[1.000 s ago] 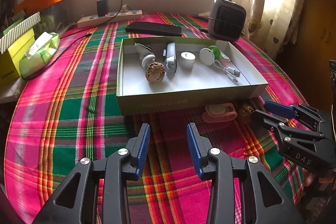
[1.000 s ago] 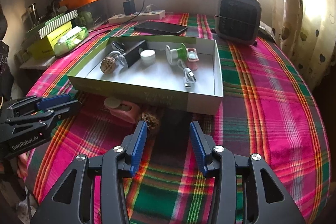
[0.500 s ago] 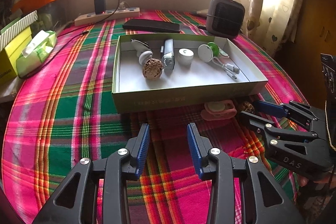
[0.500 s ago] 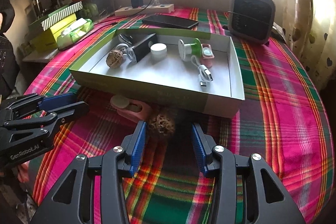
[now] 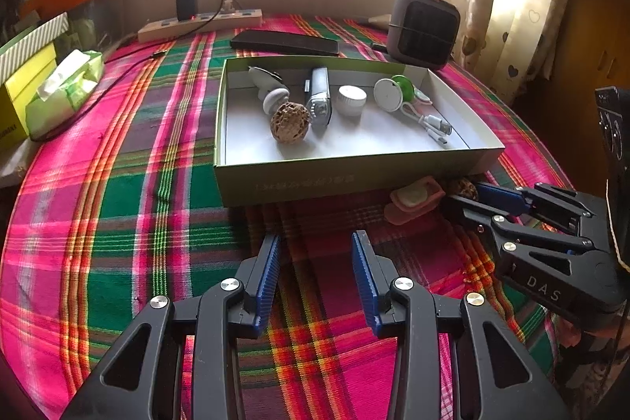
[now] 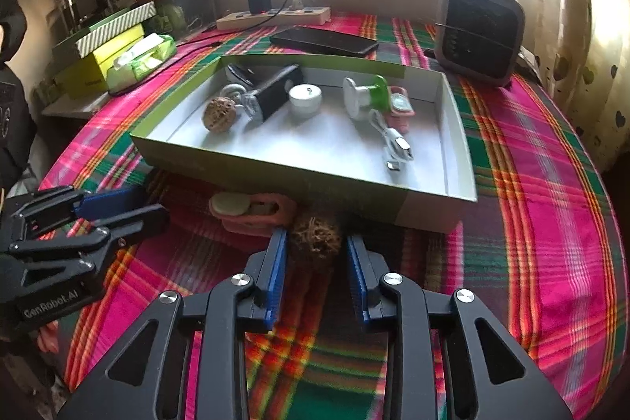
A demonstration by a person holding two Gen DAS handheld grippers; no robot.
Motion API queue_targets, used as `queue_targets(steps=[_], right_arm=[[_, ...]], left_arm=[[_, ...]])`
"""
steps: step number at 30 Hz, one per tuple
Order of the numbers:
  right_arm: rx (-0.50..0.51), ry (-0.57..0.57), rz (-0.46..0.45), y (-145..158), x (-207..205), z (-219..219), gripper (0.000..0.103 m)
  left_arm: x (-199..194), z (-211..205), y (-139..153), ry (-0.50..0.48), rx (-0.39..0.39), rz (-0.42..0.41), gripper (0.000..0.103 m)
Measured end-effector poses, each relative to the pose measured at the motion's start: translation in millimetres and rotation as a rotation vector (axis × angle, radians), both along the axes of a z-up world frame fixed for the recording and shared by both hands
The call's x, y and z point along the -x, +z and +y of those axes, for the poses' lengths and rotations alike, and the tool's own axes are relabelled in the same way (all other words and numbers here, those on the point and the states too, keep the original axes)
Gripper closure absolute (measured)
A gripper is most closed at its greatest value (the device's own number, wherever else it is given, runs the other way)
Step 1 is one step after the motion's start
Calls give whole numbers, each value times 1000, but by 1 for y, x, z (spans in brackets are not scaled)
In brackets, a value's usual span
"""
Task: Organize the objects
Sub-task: 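Withdraw both open tools from the box toward the remaining items, then close the right tool around the second brown walnut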
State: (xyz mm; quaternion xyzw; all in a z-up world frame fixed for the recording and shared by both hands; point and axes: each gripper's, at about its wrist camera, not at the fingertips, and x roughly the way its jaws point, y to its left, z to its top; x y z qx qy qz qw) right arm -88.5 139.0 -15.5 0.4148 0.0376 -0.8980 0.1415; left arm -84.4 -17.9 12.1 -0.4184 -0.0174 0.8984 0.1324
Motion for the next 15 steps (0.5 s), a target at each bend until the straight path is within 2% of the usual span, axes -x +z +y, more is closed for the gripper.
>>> queue_targets(steps=[15], right_arm=[[34, 125, -19, -3, -5, -30, 73]], left_arm=[[-2, -17, -3, 17, -23, -7, 68]])
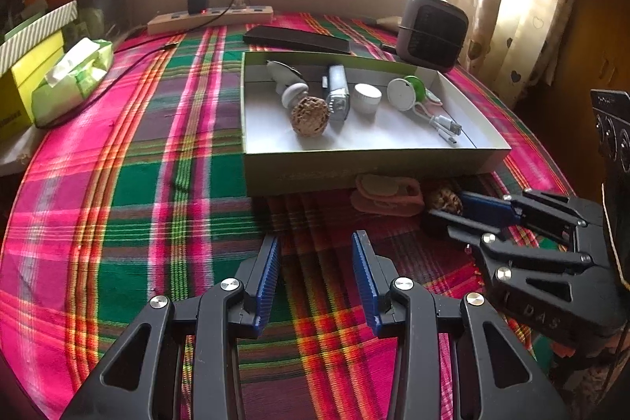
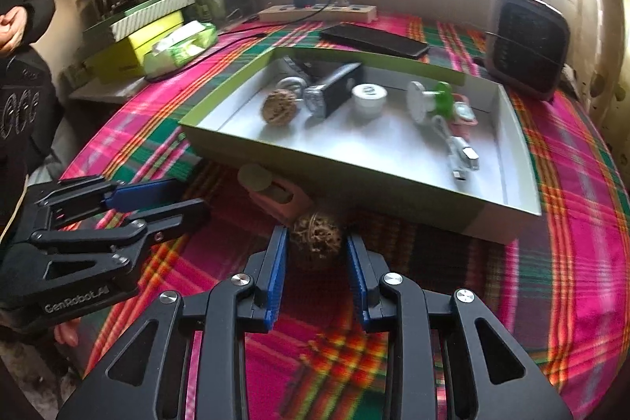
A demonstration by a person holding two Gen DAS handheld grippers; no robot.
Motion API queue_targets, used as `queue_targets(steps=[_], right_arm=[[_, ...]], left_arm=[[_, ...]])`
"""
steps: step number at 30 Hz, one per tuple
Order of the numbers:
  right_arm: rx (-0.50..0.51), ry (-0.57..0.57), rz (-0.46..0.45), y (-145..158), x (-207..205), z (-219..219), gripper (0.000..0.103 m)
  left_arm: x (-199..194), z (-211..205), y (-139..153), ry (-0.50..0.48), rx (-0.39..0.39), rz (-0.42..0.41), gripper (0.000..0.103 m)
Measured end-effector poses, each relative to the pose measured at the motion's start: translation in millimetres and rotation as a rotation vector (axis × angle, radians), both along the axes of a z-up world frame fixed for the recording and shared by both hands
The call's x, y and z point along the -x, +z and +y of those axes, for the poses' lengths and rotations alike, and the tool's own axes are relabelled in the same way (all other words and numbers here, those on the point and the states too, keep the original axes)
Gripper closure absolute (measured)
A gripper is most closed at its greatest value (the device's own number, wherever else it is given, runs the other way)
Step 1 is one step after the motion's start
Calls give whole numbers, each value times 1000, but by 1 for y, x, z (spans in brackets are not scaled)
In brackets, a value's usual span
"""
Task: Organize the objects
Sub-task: 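Close the right tool around the second brown walnut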
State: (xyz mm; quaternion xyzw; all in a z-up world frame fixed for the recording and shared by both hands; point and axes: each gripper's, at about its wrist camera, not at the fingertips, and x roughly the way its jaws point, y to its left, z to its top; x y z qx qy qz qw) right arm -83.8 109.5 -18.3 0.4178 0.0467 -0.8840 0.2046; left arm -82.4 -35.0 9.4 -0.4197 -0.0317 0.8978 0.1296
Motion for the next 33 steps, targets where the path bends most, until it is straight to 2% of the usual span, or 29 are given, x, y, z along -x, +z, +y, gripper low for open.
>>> queue_targets(steps=[5, 10, 14, 20, 33], right_arm=[[9, 46, -1, 1, -3, -9, 73], [1, -17, 12, 2, 4, 1, 73], [-6, -24, 13, 2, 13, 1, 73], [-5, 73, -4, 1, 12, -14, 73], [28, 189, -32, -2, 4, -40, 73]], left_arm=[[0, -6, 0, 17, -1, -2, 68], [0, -9, 0, 24, -3, -4, 68], [-1, -9, 0, 25, -4, -6, 68], [-2, -15, 2, 38, -23, -6, 68], [-5, -31, 6, 81, -61, -13, 68]])
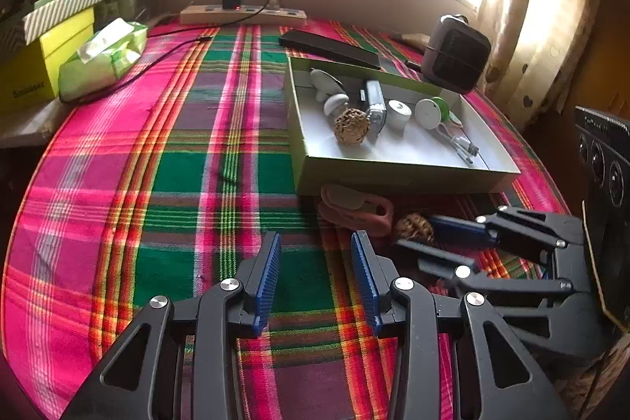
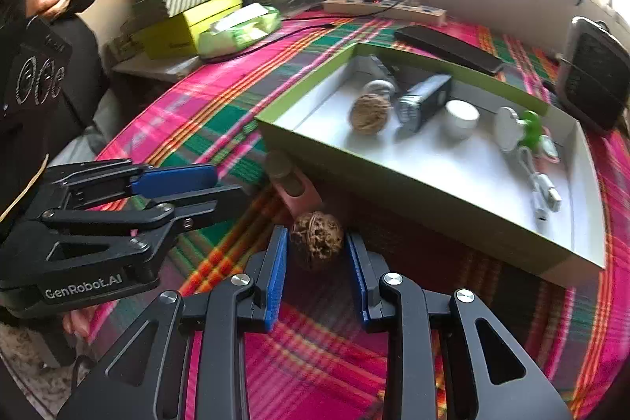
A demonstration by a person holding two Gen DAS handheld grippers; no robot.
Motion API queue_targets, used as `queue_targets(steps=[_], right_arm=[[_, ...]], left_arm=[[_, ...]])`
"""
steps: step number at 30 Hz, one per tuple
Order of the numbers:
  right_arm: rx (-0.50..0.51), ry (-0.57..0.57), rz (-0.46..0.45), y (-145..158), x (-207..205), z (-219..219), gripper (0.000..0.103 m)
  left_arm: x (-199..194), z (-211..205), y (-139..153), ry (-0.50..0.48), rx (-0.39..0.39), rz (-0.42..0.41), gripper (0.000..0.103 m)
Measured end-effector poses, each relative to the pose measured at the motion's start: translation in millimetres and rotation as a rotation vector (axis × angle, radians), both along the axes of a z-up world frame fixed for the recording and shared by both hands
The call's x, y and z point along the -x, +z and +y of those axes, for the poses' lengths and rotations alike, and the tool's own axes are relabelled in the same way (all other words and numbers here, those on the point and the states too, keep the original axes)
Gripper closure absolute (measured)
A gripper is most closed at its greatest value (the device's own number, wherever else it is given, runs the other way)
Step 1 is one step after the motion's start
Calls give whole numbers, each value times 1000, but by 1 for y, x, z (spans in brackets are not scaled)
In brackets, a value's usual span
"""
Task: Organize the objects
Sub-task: 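Close the right tool around the second brown walnut, then grasp the pink-and-white clip with the left tool while the right holds the walnut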
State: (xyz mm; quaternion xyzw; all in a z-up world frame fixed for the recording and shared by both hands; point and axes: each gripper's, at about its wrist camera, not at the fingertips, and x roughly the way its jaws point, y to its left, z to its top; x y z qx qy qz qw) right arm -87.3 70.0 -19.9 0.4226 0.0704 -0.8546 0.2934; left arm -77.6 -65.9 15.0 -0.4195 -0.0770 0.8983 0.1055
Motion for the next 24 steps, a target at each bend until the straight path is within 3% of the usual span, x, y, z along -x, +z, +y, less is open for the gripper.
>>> queue_targets(steps=[6, 13, 24], right_arm=[[-3, -12, 19, 4, -4, 3, 73], [3, -115, 37, 6, -6, 32, 73], [31, -145, 38, 5, -6, 52, 73]], left_arm=[[2, -1, 0, 7, -9, -8, 65], [8, 9, 2, 3, -31, -24, 61], [18, 35, -2, 53, 32, -78, 59]])
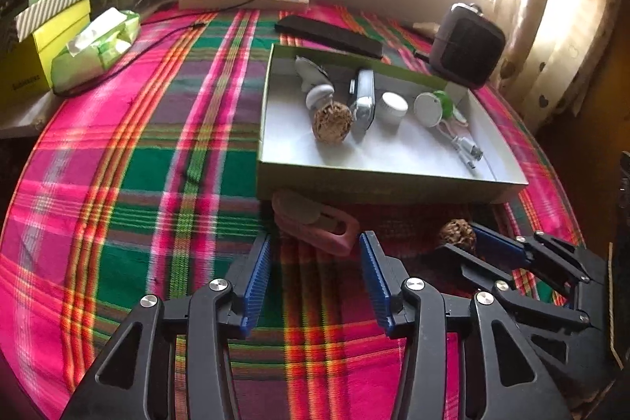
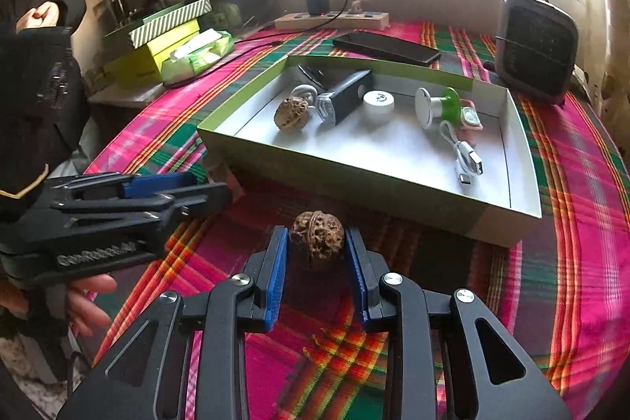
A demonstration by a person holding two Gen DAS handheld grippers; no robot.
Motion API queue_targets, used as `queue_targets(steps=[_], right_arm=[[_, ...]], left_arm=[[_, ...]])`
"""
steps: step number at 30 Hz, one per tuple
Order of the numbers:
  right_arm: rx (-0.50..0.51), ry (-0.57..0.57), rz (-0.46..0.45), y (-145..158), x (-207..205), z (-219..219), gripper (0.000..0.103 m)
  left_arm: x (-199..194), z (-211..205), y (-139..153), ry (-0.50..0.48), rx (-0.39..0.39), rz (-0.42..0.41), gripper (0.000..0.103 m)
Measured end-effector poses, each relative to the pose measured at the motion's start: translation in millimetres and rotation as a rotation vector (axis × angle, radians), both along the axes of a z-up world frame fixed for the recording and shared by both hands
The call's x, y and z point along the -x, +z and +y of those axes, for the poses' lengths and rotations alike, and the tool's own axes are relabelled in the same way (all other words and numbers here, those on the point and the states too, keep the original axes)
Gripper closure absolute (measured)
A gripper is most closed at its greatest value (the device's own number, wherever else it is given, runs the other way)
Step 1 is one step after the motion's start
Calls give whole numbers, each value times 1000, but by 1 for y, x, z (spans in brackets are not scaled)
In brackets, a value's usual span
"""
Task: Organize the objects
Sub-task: 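Grasp the pink-and-white clip with the left tool while the right holds the walnut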
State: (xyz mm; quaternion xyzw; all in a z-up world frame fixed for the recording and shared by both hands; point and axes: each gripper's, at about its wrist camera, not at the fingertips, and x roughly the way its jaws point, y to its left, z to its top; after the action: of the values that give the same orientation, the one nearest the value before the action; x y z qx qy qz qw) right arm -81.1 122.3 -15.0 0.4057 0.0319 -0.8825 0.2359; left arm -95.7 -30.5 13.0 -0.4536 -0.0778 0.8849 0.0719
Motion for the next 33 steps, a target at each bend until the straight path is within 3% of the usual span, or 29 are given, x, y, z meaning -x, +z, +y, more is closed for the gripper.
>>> queue_targets(steps=[23, 28, 33], right_arm=[[16, 53, -9, -1, 1, 5, 73], [-10, 43, -8, -2, 1, 3, 73], [-36, 37, 3, -2, 0, 5, 73]], left_arm=[[-16, -27, -4, 123, 84, -20, 59], [-16, -32, -1, 140, 19, -10, 59], [-7, -23, 1, 148, 29, -5, 59]])
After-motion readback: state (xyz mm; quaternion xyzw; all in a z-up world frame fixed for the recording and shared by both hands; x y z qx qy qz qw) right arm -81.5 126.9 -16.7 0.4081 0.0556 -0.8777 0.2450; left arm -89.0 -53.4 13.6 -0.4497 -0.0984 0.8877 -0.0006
